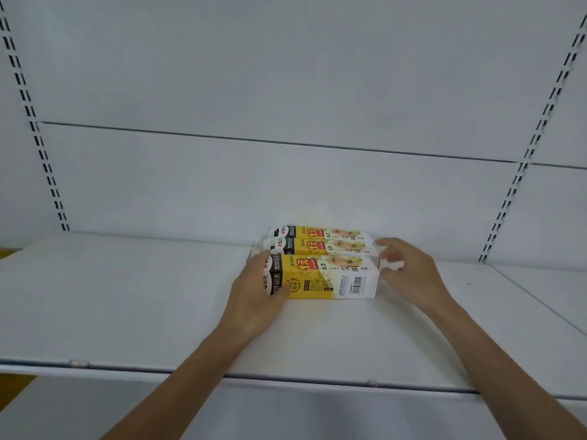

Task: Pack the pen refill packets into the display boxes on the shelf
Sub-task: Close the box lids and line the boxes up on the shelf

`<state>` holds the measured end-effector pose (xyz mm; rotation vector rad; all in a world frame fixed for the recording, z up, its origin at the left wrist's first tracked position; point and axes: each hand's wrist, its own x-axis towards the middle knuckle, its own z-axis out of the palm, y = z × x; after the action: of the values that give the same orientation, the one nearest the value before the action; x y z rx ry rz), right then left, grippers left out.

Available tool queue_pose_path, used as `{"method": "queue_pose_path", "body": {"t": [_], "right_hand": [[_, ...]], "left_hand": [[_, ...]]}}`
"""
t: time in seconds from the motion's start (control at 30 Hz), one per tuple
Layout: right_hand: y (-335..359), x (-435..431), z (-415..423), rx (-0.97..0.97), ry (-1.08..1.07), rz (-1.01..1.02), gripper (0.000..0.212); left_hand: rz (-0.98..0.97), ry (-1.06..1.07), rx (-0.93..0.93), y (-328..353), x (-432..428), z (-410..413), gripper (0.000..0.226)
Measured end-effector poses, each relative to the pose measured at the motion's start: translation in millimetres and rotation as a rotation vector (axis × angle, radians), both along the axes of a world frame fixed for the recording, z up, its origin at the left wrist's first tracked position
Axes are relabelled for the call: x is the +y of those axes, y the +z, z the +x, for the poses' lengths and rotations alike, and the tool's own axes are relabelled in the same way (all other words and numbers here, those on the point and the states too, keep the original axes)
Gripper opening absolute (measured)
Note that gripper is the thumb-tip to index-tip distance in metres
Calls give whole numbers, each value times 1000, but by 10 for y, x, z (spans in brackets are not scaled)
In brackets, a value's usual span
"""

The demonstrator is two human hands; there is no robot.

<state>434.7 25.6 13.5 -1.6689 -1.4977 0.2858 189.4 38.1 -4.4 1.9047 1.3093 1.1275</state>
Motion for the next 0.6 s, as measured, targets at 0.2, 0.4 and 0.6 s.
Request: {"method": "queue_pose_path", "body": {"t": [0.2, 0.4, 0.6], "right_hand": [[-158, 276, 155, -147, 170, -65, 65], [-115, 250, 151, -256, 132, 18, 55], [-12, 123, 359, -24, -38, 133, 61]], "left_hand": [[-28, 79, -12, -19, 44, -24, 50], [-85, 128, -142, -50, 34, -110, 48], [-83, 163, -153, -56, 63, -112, 46]]}}
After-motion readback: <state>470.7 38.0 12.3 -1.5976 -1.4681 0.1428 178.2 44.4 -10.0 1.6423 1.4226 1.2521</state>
